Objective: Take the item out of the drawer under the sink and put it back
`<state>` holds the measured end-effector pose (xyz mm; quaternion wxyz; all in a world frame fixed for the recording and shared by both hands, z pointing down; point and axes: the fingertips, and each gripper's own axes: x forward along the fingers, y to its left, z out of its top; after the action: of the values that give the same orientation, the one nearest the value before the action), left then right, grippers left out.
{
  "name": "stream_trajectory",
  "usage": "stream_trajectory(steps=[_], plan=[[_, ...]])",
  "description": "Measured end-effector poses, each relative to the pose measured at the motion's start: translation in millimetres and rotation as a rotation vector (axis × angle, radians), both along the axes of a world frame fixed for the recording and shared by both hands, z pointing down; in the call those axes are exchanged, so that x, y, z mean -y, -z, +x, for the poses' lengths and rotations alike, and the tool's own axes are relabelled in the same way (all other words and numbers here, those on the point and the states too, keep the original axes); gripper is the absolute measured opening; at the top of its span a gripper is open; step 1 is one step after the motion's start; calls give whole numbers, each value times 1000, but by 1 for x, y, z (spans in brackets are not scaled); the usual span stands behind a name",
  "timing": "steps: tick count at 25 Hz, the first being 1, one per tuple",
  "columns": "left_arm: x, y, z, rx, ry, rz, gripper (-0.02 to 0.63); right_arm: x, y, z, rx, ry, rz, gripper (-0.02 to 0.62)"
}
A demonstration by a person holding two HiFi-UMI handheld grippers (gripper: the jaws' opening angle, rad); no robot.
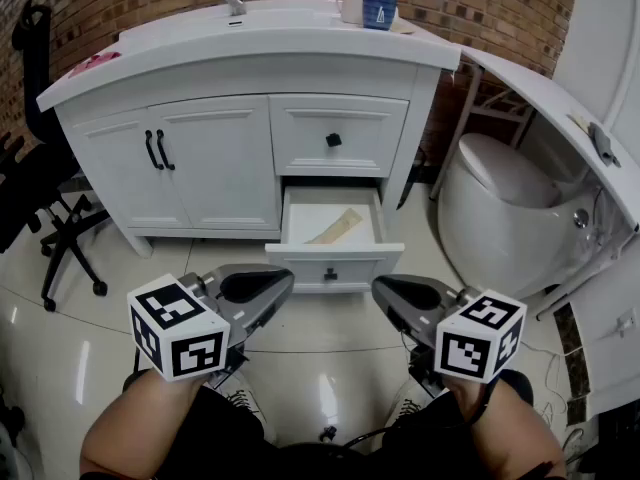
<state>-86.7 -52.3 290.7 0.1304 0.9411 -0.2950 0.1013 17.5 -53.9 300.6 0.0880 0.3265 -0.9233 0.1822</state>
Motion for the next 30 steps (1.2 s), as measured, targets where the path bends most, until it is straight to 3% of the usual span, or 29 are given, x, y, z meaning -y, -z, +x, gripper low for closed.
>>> stream_trajectory(steps=[11, 19, 30], plan=[[20, 5, 12, -36, -10, -15, 6, 21, 5, 0, 42, -16, -6, 5], [60, -3, -4, -60, 43, -53, 6, 57, -7, 4, 51, -44, -50, 5], [113, -35, -8, -3, 60, -100, 6, 113, -41, 20, 28, -80, -128, 5]])
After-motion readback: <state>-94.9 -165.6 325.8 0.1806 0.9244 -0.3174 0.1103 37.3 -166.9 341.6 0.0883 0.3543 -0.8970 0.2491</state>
